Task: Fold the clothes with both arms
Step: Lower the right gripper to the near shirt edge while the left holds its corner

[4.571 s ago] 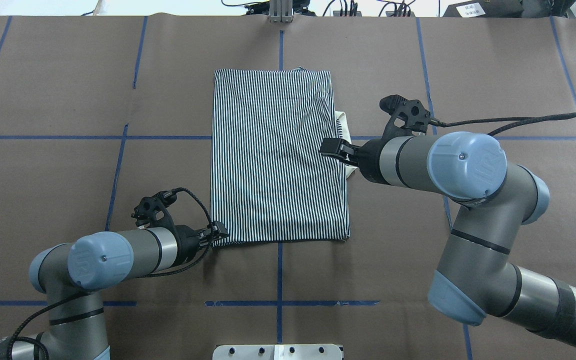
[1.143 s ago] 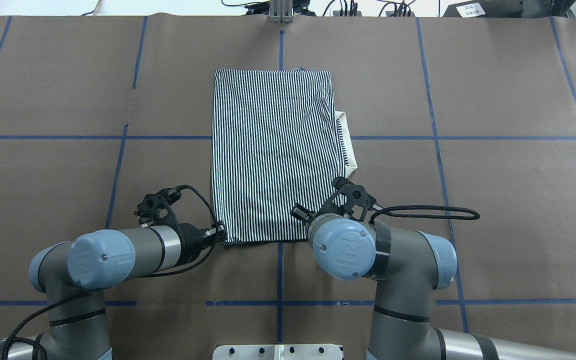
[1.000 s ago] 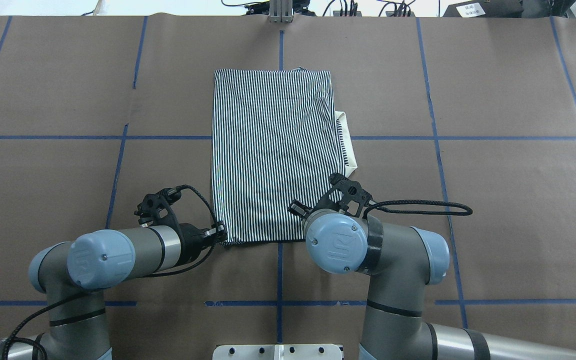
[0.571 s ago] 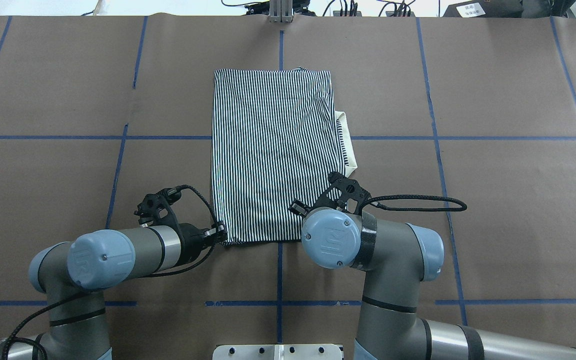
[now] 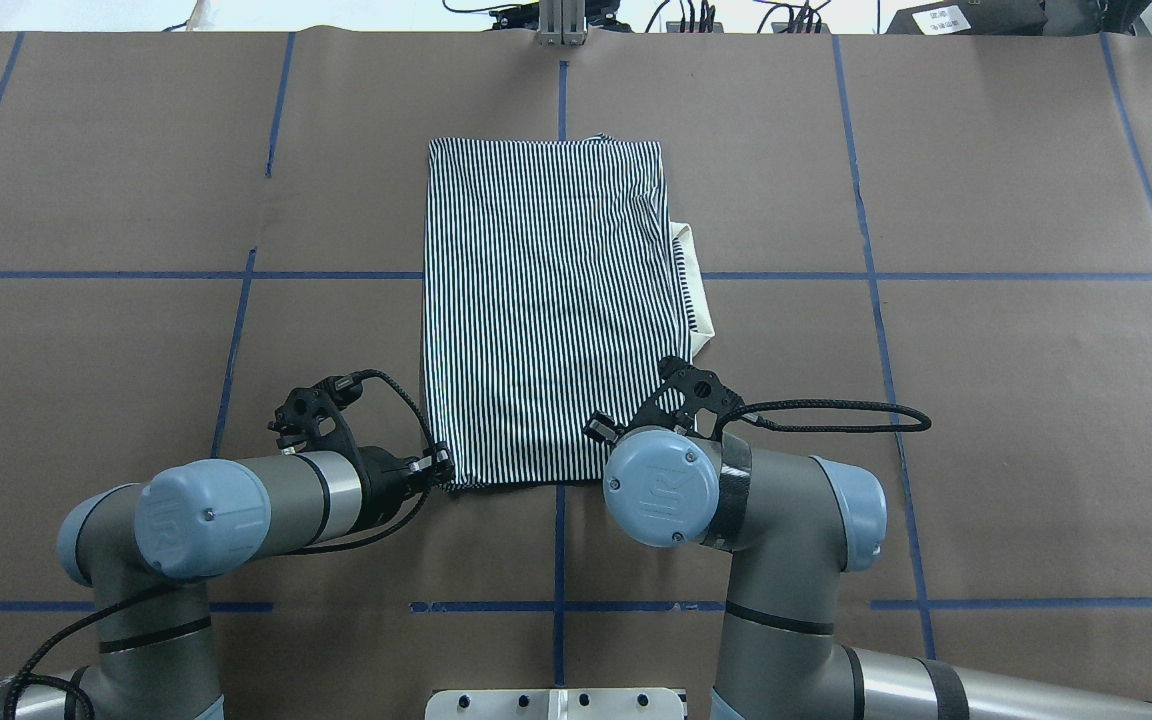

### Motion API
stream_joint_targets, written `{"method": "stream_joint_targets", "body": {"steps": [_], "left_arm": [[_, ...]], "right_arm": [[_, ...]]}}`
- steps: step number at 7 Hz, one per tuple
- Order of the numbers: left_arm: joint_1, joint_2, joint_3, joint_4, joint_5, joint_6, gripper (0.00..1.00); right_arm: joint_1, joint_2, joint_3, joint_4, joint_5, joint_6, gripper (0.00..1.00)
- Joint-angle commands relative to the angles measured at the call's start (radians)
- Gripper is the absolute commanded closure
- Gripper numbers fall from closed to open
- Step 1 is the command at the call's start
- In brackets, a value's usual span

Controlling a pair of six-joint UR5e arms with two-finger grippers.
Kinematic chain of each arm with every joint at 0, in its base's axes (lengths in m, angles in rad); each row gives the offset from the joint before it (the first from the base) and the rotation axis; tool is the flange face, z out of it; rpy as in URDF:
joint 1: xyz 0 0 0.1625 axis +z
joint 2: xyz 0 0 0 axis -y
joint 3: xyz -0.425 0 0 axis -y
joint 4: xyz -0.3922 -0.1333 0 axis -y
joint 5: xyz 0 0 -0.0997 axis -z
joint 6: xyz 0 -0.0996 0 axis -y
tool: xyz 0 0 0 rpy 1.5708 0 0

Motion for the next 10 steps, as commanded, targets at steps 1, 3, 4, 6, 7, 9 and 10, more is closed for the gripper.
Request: {"method": "stream_joint_targets", "body": {"steps": [1,3,4,6,7,9,10], "left_arm": [[0.0,0.0,-0.001,0.0,0.0,0.0,1.0],[0.0,0.0,-0.001,0.0,0.0,0.0,1.0],[0.0,0.0,-0.001,0.0,0.0,0.0,1.0],[0.0,0.0,-0.001,0.0,0.0,0.0,1.0],[0.0,0.0,-0.001,0.0,0.0,0.0,1.0],[0.0,0.0,-0.001,0.0,0.0,0.001,1.0],[-0.002,0.0,-0.01,0.002,-0.002,0.003,1.0]], "right_arm": [[-0.001,0.007,-0.026,-0.001,-0.002,0.0,0.3],[-0.001,0.01,-0.028,-0.001,-0.002,0.0,0.31],[-0.001,0.012,-0.028,-0.001,-0.001,0.002,0.45],[-0.001,0.012,-0.028,-0.003,-0.001,0.011,1.0],[-0.001,0.012,-0.023,-0.001,-0.002,0.011,1.0],[0.001,0.012,-0.015,0.0,-0.002,0.012,1.0],[0.001,0.012,0.009,0.0,-0.002,0.011,1.0]]}}
